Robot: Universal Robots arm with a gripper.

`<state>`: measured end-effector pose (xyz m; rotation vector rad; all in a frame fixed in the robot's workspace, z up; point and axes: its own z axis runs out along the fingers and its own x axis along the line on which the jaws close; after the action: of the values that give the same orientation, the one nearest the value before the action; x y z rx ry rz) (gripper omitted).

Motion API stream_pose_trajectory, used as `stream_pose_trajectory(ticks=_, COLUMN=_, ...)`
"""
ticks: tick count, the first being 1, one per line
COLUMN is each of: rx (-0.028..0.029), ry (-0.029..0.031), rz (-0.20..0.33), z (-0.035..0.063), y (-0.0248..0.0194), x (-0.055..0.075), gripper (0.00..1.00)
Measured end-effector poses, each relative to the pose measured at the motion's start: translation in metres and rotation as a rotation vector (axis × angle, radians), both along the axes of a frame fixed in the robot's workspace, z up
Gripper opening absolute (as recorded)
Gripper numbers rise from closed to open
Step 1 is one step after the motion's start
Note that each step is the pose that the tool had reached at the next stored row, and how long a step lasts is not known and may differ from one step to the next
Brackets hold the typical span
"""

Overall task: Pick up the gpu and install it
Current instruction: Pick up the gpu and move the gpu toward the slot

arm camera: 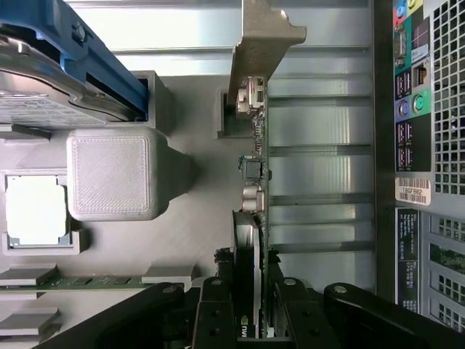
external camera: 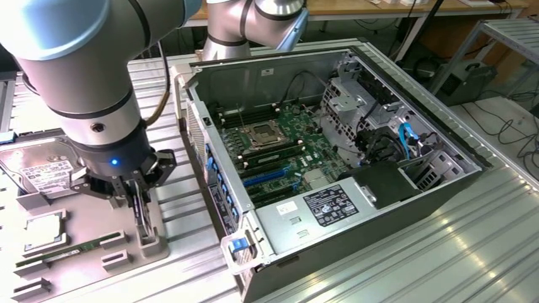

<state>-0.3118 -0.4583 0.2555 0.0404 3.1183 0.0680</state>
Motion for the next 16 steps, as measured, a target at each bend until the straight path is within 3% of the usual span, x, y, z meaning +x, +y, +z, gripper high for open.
stream_pose_trajectory(ticks=16, rx=-0.0001, ry=0.0001, rz=0.0, z=0.0143, y=0.0, x=0.0, gripper=0.27)
